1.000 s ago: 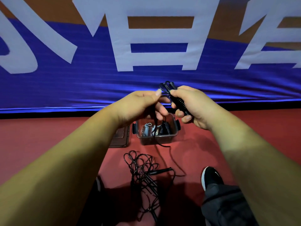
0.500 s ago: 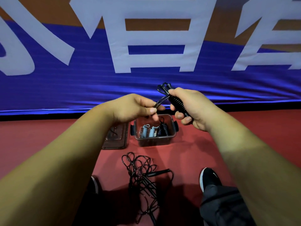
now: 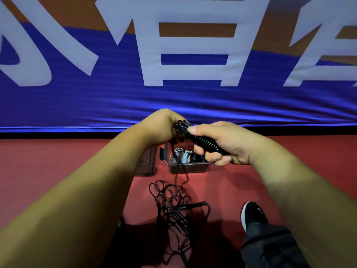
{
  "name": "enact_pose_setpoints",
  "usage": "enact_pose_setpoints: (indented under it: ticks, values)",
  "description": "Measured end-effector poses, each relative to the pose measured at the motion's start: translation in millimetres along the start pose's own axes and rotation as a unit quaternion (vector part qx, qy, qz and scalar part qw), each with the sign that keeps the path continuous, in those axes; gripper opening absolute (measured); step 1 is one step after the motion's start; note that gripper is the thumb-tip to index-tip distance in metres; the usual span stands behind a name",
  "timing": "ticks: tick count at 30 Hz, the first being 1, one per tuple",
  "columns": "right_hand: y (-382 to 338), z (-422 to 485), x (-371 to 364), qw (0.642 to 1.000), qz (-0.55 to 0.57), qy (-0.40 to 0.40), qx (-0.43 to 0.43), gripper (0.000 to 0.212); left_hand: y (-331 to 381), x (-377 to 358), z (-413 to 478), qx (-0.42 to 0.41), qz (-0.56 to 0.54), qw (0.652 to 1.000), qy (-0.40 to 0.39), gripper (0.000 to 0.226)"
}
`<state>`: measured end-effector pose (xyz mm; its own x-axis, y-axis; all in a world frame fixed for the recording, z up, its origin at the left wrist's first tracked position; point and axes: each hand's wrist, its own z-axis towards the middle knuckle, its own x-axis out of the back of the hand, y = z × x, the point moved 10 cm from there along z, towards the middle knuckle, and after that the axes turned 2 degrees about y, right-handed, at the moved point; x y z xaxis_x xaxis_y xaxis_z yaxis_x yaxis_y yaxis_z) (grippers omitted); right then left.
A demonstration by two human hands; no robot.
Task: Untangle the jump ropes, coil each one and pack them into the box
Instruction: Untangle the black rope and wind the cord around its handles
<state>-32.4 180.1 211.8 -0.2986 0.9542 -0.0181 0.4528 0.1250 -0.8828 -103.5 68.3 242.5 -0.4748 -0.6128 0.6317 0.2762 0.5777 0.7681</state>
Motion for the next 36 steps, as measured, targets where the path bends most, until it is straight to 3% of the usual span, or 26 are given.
enact_pose_setpoints:
  ticks: [4, 7, 11, 14, 19, 24, 28, 31, 36]
  values:
    - [11, -10, -23, 0.993, -0.079, -0.062, -0.059, 0.044, 11, 1, -2, -0.006, -0.055, 0.998, -0.022, 0.024]
    - [18, -7, -22, 0.992, -0.096, -0.054, -0.068, 0.03, 25, 4, 0, -0.033, -0.042, 0.999, -0.011, 0.022]
    - [23, 9, 6, 0.993, -0.1, 0.03, -0.053, 0.022, 43, 12, 3, -0.098, 0.055, 0.992, 0.053, 0.03]
    - [23, 18, 33, 0.979, -0.148, 0.134, -0.034, 0.021, 52, 3, 1, -0.127, 0.106, 0.985, 0.045, 0.03]
    - [5, 18, 62, 0.935, -0.232, 0.267, 0.021, 0.019, 30, -18, 10, -0.052, 0.186, 0.981, 0.03, 0.036]
    - [-2, 17, 54, 0.928, -0.26, 0.264, 0.046, 0.024, 8, -24, 16, 0.003, 0.247, 0.969, 0.023, 0.022]
    - [14, 23, 50, 0.959, -0.182, 0.216, 0.004, 0.03, -11, -27, 19, 0.027, 0.225, 0.974, 0.018, 0.003]
    - [15, 24, 46, 0.975, -0.103, 0.196, 0.005, 0.018, -10, -20, 18, 0.031, 0.192, 0.98, 0.035, 0.008]
    - [12, 20, 46, 0.979, 0.016, 0.202, -0.006, 0.05, -6, -9, 19, 0.044, 0.119, 0.99, 0.062, 0.028]
